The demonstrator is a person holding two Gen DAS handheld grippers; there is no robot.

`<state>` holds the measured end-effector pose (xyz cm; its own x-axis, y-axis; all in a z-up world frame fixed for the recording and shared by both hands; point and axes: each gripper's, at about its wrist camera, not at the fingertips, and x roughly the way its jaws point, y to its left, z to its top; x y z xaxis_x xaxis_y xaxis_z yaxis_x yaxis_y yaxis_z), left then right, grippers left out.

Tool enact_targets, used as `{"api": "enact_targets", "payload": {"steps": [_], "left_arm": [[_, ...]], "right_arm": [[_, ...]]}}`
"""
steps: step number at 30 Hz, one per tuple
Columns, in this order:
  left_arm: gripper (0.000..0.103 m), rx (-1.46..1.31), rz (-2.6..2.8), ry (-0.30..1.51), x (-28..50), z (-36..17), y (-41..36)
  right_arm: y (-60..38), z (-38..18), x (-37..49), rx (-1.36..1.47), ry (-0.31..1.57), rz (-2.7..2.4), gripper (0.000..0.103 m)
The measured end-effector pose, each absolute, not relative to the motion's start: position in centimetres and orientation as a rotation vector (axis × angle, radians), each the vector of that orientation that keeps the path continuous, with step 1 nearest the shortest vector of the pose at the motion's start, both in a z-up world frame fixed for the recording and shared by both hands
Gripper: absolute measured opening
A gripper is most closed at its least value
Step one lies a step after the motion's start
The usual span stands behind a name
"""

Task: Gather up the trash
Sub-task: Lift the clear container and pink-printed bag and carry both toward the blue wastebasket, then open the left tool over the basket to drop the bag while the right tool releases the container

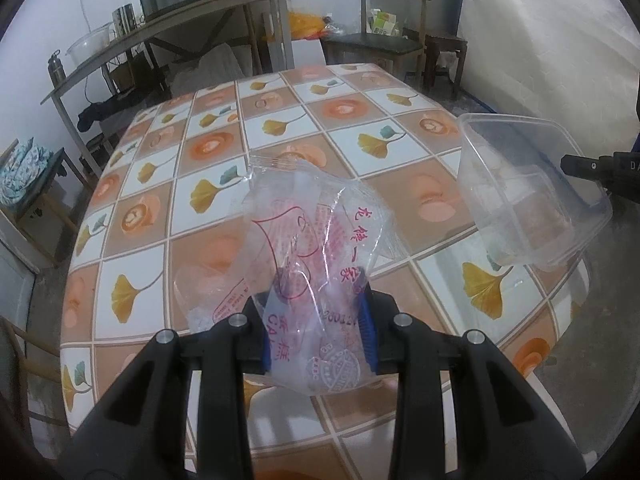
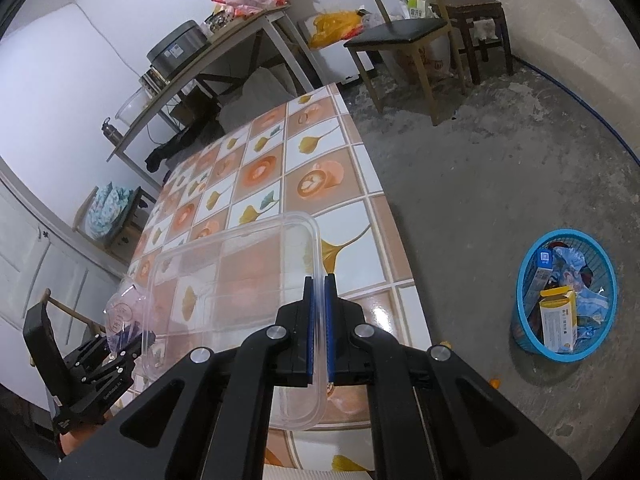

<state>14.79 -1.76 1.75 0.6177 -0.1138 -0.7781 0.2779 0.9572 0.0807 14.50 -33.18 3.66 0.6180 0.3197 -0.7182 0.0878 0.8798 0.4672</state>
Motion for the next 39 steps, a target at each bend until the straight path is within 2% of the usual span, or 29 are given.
{"api": "enact_targets", "payload": {"steps": [15, 25, 34, 39], "left_arm": [[0.031, 0.206, -0.314, 0.803, 13.9, 5.1, -4.8], [0.031, 0.229, -0.546, 0.759, 15.1, 8.0, -13.2], [0.031, 0.15, -0.806, 0.89, 16.0, 6.4, -23.9], [0.031, 0.049, -0.93, 1.047, 16.7, 3.0, -31.0]], "right_arm": [[-37.9, 6.0, 11.0, 0.536, 0.809, 0.049, 0.005], [-48.9, 6.6, 3.3, 0.662, 0.674, -0.222, 0.005], [-57.4, 2.8, -4.0, 0.804, 0.618, -0.457, 0.005], [-61.1, -1.0, -6.8, 0.907, 0.602, -0.558, 0.005]]}}
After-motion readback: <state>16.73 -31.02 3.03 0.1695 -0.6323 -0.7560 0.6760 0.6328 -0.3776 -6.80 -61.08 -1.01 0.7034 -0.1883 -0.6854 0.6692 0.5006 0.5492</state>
